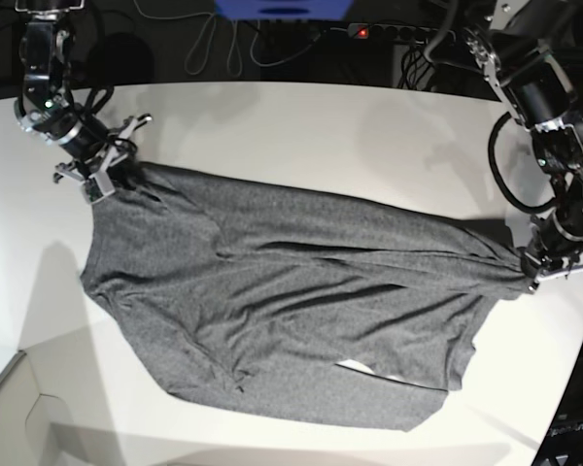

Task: Layout the t-shirt on the table in an organized manner, then fold the t-shirt properly

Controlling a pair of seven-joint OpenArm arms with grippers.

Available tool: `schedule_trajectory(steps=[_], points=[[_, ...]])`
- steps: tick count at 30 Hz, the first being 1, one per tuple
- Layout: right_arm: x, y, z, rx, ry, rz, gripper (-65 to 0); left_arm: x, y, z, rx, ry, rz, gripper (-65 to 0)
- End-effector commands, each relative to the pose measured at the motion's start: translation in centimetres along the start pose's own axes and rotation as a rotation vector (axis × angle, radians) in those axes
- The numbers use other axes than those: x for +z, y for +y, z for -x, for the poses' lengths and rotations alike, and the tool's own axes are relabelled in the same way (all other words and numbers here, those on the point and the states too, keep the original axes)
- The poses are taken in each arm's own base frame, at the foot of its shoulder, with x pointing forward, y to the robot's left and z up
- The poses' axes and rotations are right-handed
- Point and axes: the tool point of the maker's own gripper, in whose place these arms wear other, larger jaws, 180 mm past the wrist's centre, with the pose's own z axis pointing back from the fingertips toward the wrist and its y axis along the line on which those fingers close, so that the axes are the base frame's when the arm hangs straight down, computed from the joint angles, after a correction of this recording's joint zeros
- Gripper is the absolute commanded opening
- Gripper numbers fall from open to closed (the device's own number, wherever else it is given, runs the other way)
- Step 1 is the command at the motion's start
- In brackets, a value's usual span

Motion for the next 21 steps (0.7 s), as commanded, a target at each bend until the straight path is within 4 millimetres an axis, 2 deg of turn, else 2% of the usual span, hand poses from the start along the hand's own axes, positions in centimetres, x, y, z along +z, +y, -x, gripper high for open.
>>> schedule_trajectory(steps=[1,6,14,17,19,21], points=[[0.1,-1.0,-1.6,0.010,-0.051,0.014,-65.0,0.4,-1.1,-2.2,-0.011,-0.054,0.026,-64.8],[0.3,-1.7,-1.3,0.020,-0.036,0.021,-65.0,0.4,-1.1,-2.2,-0.010,-0.054,0.028,-64.8],[1.2,-1.8,-4.7,0.100,-0.102,0.032,-65.0,0.4,-1.1,-2.2,-0.010,-0.054,0.028,-64.8],[1.3,-2.4,-5.1,0.123,-0.079,0.044,-65.0,0.4,-1.1,-2.1,-0.010,-0.053,0.026,-64.8],[0.9,-3.1,-6.0,0.128,-0.089,0.056,-65.0,0.4,-1.1,-2.1,-0.010,-0.053,0.026,-64.8],[0.6,-3.5,-6.0,0.118,-0.082,0.060,-65.0,0.4,-1.0,-2.1,-0.010,-0.052,0.025,-64.8]])
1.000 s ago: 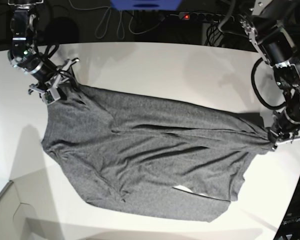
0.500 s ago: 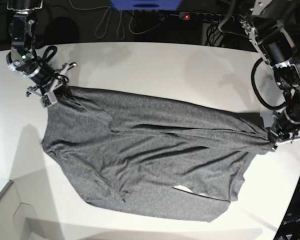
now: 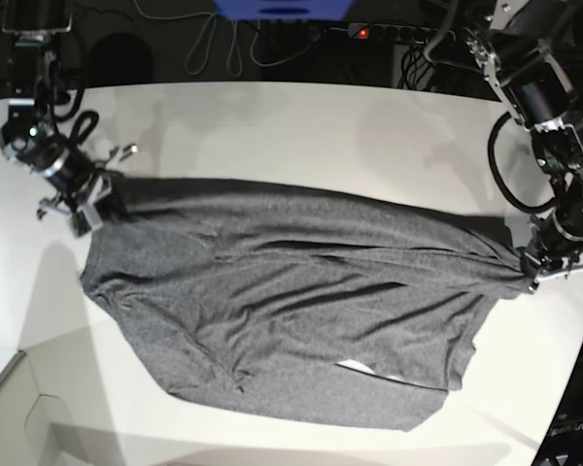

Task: Layout the t-shirt on the table in an organized manner, then fold the t-shirt properly

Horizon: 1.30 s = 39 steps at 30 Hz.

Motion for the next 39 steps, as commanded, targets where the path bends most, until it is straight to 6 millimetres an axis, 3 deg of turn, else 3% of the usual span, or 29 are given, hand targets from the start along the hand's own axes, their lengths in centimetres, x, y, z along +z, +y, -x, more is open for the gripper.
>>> schedule_trajectory(steps=[1,8,12,21,25,31,36,39], points=[[0.2,-1.1,-1.1,0.010,-0.033,0.016,-65.0,0.4,-1.0,-2.1,-0.010,-0.053,0.026,-64.8],[-0.5,-3.3,-1.5,0.009,-0.029,0.041,-65.0,0.5,-1.1,-2.2,-0.011,-0.054,0.027,-64.8],[-1.3,-4.2,-0.8,-0.026,-0.010,0.048,-65.0,0.5,-1.1,-2.2,-0.011,-0.054,0.027,-64.8],[-1.7,-3.8,0.0,-0.041,0.008,0.036,-65.0,0.5,-1.0,-2.2,-0.010,-0.055,0.027,-64.8],[-1.3,-3.6,0.8,-0.044,0.025,0.035,-53.8,0.5,-1.0,-2.2,-0.010,-0.055,0.027,-64.8],[0.9,-3.7,-0.7,0.001,-0.022,0.073,-33.1,0.5,-1.1,-2.2,-0.009,-0.056,0.028,-64.8],[3.3,-4.2,-1.4,-0.016,-0.067,0.141,-28.7,0.5,-1.2,-2.3,-0.009,-0.057,0.029,-64.8],[3.8,-3.0,0.4,-0.036,-0.033,0.128,-28.6,0.5,-1.2,-2.3,-0.009,-0.057,0.029,-64.8]])
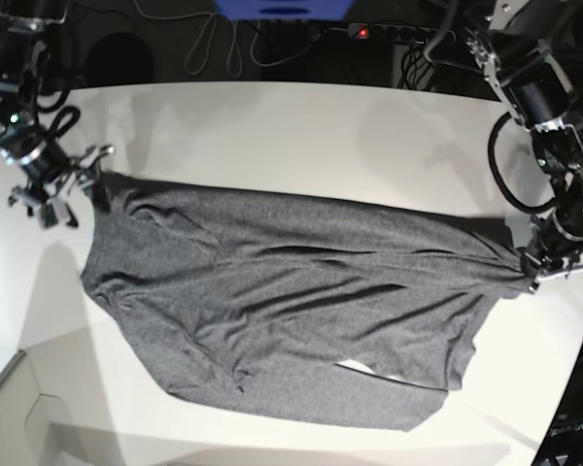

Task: Layout the t-shirt on the table in an organized manner, then fold the t-shirt properly

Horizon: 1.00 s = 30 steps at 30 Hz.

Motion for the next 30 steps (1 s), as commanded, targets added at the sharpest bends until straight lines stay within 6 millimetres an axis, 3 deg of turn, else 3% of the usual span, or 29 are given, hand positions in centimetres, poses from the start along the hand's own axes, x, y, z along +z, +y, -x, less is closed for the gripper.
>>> schedule_trajectory(steps=[1,4,10,15,22,26,30], points=[[0.5,-0.3,-0.7,0.012,-0.029,0.002,-28.6,0.5,-1.2,-2.2,-0.011,-0.056,0.029,-64.8],[0.5,2.0,0.9,-0.029,-0.007,-0.036,-28.5,0.5,-1.2,-2.3,-0.011,-0.057,0.029,-64.8],[-0.2,4.5,1.6,-0.028,0.014,-0.103,-28.5,0.7,-1.0,-3.7,-0.021,-0.105,0.023,-64.8],[-1.0,4.0,1.7,-0.044,0.016,-0.099,-28.5,0.8,-0.9,-3.7,-0.021,-0.103,0.023,-64.8],[-1.5,4.0,4.0,-0.090,0.069,-0.104,-28.8,0.8,-0.9,-3.9,-0.023,-0.110,0.021,-64.8],[-1.5,4.1,4.0,-0.101,0.042,-0.106,-29.0,0.9,-0.8,-4.0,-0.023,-0.112,0.021,-64.8],[-1.0,4.3,4.4,-0.106,0.033,-0.108,-38.0,0.9,-0.8,-4.0,-0.023,-0.112,0.021,-64.8]])
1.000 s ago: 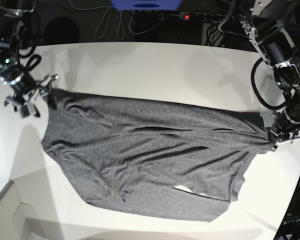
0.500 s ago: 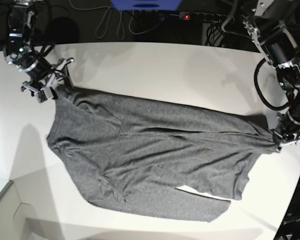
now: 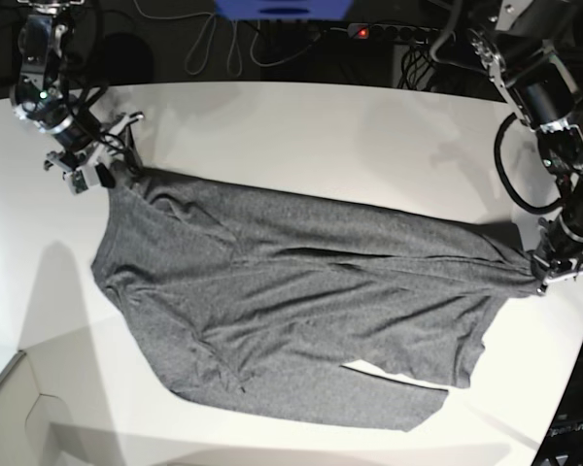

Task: Layout the t-shirt on the table in an organized manner, then fold the t-shirt properly
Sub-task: 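Pull both held corners apart and drag the shirt flat across the table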

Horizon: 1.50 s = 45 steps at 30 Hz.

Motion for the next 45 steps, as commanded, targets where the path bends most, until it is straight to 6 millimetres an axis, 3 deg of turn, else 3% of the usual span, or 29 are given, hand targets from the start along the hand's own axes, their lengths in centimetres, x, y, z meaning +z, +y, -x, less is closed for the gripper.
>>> schedule_trajectory(steps=[1,5,7,14,22,27,33,45], points=[[0.4,-0.6,-0.6,0.021,-0.013,0.008,-42.2,0.5,-1.1,-2.4,-0.011,-0.060,0.029,-64.8],[0.6,-0.6,-0.4,0.019,-0.010,0.010,-60.1,0.6,-1.1,-2.3,-0.016,-0.056,0.030,-64.8],[1.1,-0.9,0.1,0.014,0.000,0.022,-65.0,0.7,-1.0,-2.2,-0.016,-0.051,0.028,-64.8],[3.3,-2.5,-0.9,0.036,-0.029,0.088,-65.0,2.7,1.3,-1.9,0.019,-0.073,0.029,-64.8],[4.7,-3.4,-0.5,0.039,-0.020,0.122,-65.0,5.3,4.7,1.1,0.037,-0.016,0.021,-64.8],[6.1,-2.6,0.9,0.056,-0.003,0.105,-65.0,7.2,6.1,2.5,0.040,0.011,0.024,-64.8],[7.5,-1.4,2.2,0.044,-0.017,0.083,-65.0,9.8,8.9,1.6,0.060,-0.036,-0.026,-64.8],[8.9,-0.4,4.3,0.024,0.017,0.068,-65.0,11.9,11.6,2.9,0.030,-0.010,-0.092,-64.8]])
